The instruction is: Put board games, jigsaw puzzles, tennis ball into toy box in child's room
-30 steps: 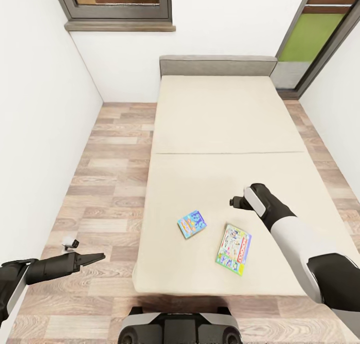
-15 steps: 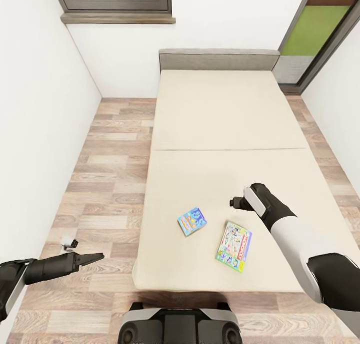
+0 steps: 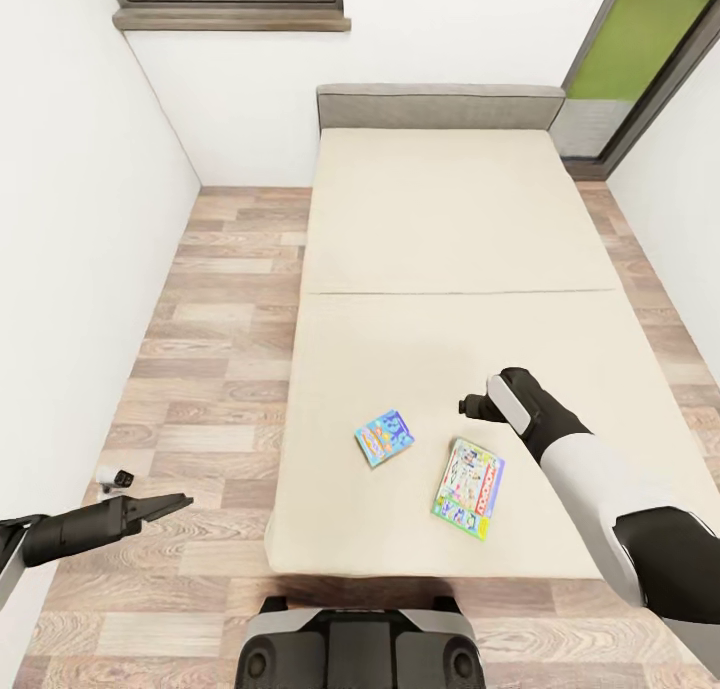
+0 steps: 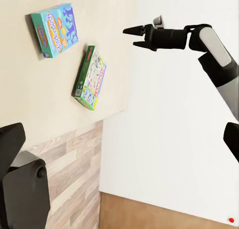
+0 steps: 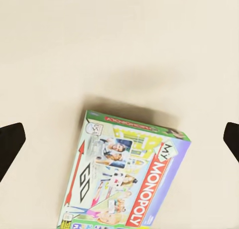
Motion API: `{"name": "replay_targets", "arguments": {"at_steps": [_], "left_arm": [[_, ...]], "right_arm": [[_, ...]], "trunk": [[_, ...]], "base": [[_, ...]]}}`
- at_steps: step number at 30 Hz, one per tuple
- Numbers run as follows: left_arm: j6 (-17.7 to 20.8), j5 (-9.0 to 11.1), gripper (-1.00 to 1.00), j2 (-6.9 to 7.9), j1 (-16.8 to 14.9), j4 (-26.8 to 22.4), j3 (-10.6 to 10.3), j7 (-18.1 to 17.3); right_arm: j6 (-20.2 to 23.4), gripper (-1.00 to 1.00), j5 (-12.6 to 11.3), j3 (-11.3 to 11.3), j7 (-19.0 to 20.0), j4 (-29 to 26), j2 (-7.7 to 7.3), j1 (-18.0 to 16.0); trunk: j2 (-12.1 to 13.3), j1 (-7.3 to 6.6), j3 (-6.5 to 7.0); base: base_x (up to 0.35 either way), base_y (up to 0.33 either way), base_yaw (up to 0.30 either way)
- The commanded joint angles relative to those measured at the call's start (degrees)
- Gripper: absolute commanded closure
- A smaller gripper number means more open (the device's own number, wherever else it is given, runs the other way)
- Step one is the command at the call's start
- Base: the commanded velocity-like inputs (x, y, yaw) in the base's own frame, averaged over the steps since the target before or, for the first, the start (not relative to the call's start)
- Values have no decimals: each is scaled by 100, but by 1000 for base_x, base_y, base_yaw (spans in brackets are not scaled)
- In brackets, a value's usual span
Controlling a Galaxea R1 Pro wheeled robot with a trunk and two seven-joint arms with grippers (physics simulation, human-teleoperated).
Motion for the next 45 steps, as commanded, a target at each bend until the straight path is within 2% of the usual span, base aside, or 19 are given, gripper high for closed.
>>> {"name": "replay_targets", "arguments": {"at_steps": [1, 5, 10, 26, 45], "left_arm": [[59, 170, -100, 56, 11, -54, -5, -21], [62, 420, -100, 206, 63, -232, -16, -21], [63, 522, -100, 278, 154, -351, -11, -21], [64, 562, -100, 297, 189, -394, -21, -21], [64, 563, -100, 292, 190, -394, -35, -21]], "right_arm": [[18, -100, -60, 45, -47, -10, -7, -4], [16, -100, -60, 45, -47, -9, -12, -2], [18, -100, -60, 45, -48, -12, -14, -4], [21, -100, -52, 42, -63, -47, -26, -16], [190, -100, -55, 28, -79, -51, -24, -334]], "trunk": [[-9, 3, -17], [-9, 3, -54], [-9, 3, -101], [-9, 3, -252], [-9, 3, -431]], "base": [[0, 0, 0], [0, 0, 0], [0, 0, 0], [0, 0, 0], [0, 0, 0]]}}
